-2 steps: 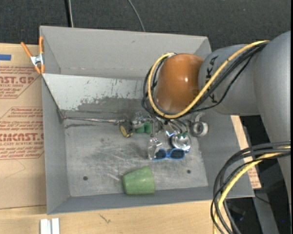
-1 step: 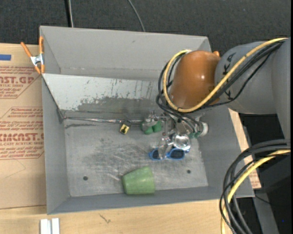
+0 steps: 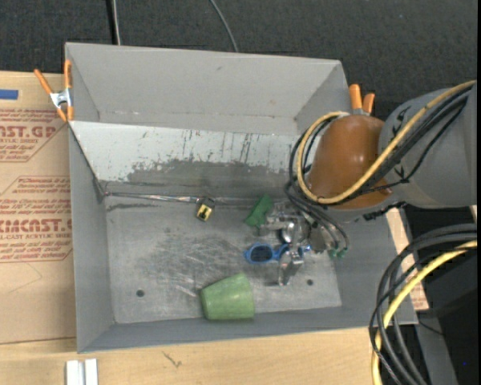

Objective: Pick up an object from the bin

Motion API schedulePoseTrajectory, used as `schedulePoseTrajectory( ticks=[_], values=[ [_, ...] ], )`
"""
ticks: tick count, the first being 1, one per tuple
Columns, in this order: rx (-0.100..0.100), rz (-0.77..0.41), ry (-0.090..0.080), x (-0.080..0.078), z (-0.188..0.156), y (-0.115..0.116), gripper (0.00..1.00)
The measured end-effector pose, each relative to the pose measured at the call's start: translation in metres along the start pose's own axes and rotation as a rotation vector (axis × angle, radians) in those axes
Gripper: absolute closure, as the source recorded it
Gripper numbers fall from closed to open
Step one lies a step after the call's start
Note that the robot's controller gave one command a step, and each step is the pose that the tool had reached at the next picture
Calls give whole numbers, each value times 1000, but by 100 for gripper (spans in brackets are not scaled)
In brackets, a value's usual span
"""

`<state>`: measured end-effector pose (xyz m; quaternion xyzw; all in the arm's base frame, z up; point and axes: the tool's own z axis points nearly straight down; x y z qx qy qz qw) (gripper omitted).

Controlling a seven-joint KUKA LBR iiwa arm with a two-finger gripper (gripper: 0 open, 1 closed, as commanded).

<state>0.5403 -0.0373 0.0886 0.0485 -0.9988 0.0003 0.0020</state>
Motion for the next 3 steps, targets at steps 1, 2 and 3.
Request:
schedulePoseTrajectory(
  ticks=[1, 2, 3],
  values=[
    [-1, -3, -5, -2, -1, 2, 100],
    [0, 16, -14, -7, -88, 11, 100],
    [1, 41, -15, -14, -164, -24, 100]
  ],
)
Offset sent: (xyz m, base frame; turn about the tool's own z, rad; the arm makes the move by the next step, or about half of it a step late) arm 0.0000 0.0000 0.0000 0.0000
